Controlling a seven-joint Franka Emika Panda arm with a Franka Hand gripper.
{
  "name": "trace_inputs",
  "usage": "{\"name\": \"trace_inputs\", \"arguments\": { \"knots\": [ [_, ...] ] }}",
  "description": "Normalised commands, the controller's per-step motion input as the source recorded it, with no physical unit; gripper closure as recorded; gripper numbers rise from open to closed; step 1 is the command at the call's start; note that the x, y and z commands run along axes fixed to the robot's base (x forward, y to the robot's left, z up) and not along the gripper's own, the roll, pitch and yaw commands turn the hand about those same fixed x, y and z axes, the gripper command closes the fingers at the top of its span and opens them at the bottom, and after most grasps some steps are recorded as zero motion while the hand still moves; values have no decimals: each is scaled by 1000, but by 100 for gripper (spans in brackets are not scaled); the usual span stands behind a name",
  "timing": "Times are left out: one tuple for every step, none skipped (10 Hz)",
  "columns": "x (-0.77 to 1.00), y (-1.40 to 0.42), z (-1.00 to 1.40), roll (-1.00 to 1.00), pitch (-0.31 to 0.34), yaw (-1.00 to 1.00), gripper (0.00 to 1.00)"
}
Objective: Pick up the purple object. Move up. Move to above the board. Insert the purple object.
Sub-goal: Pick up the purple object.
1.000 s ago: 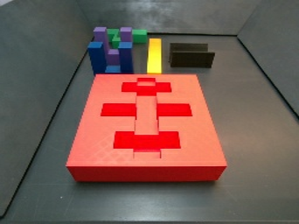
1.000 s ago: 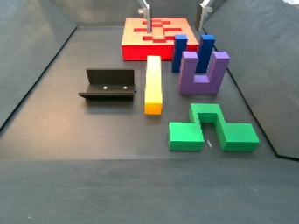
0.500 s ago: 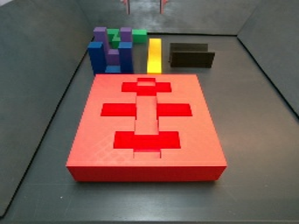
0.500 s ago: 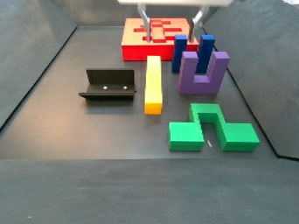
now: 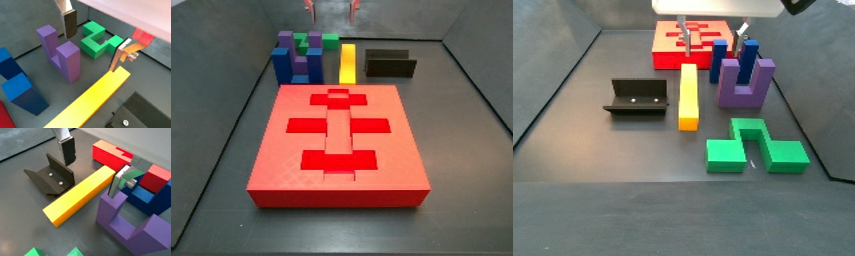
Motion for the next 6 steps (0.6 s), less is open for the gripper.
{"name": "trace_inputs", "arguments": {
  "knots": [
    [-249,-86,-66,-139,0,0,0],
    [-303,-123,-120,-123,0,0,0],
    [-223,-109,-157,-103,0,17,0],
    [-63,-74,-220,-136,0,11,0],
    [-71,0,-289,-90,0,6,0],
    [-100,0,-340,-56,-17,0,0]
  ]
}}
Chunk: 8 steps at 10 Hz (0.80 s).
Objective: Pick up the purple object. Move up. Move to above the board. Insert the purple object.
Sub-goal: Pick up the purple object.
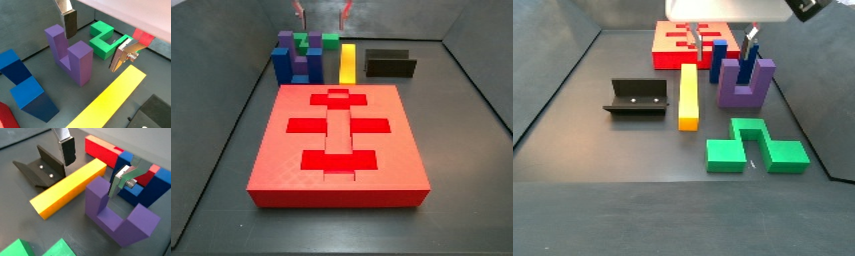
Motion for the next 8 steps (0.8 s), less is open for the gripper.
{"name": "trace_inputs", "arguments": {
  "knots": [
    [-111,0,-343,-34,-39,0,0],
    [-17,0,-343,-19,-30,0,0],
    [0,-29,-314,-26,-20,0,0],
    [0,-37,-289,-19,-7,-26,0],
    [-23,-71,-303,-7,-21,-46,0],
    [-63,-66,-289,0,-26,-94,0],
    [-91,-23,-206,0,-11,-86,0],
    [-86,0,-137,0,0,-114,0]
  ]
}}
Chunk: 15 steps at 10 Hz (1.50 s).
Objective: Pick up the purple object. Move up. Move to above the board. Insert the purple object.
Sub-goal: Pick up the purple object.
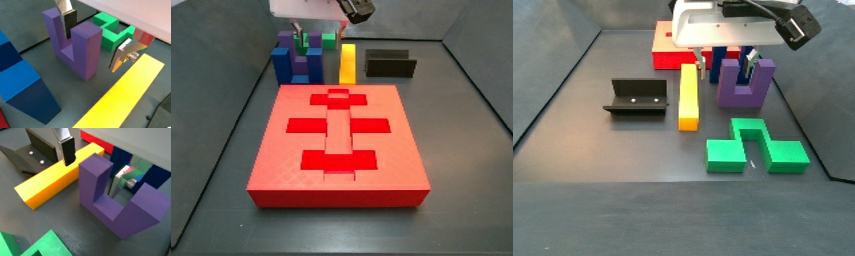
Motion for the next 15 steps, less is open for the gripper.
{"name": "trace_inputs", "arguments": {
  "knots": [
    [0,0,-3,0,0,-129,0],
    [0,0,0,0,0,0,0],
    [0,0,0,0,0,0,100],
    [0,0,0,0,0,0,100],
    [0,0,0,0,0,0,100],
    [0,0,0,0,0,0,100],
    [0,0,0,0,0,0,100],
    [0,0,0,0,0,0,100],
    [0,0,0,0,0,0,100],
    [0,0,0,0,0,0,100],
    [0,0,0,0,0,0,100],
    [0,0,0,0,0,0,100],
    [0,0,0,0,0,0,100],
    [0,0,0,0,0,0,100],
    [0,0,0,0,0,0,100]
  ]
}}
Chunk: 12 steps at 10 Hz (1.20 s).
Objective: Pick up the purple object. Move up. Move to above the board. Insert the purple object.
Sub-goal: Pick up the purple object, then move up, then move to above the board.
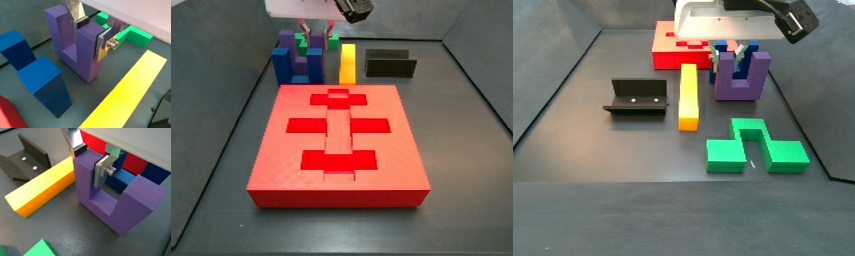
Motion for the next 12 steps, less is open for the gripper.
{"name": "trace_inputs", "arguments": {
  "knots": [
    [0,0,0,0,0,0,100],
    [0,0,0,0,0,0,100],
    [0,0,0,0,0,0,100],
    [0,0,833,0,0,0,100],
    [-47,62,805,3,21,-31,100],
    [-88,57,562,15,26,-38,100],
    [-44,31,266,20,-3,-18,100],
    [0,0,1400,0,0,0,100],
    [-5,0,1400,-1,9,3,100],
    [-54,4,1400,23,18,6,100],
    [-29,1,1400,30,1,8,100],
    [62,-4,1400,13,57,4,100]
  ]
}}
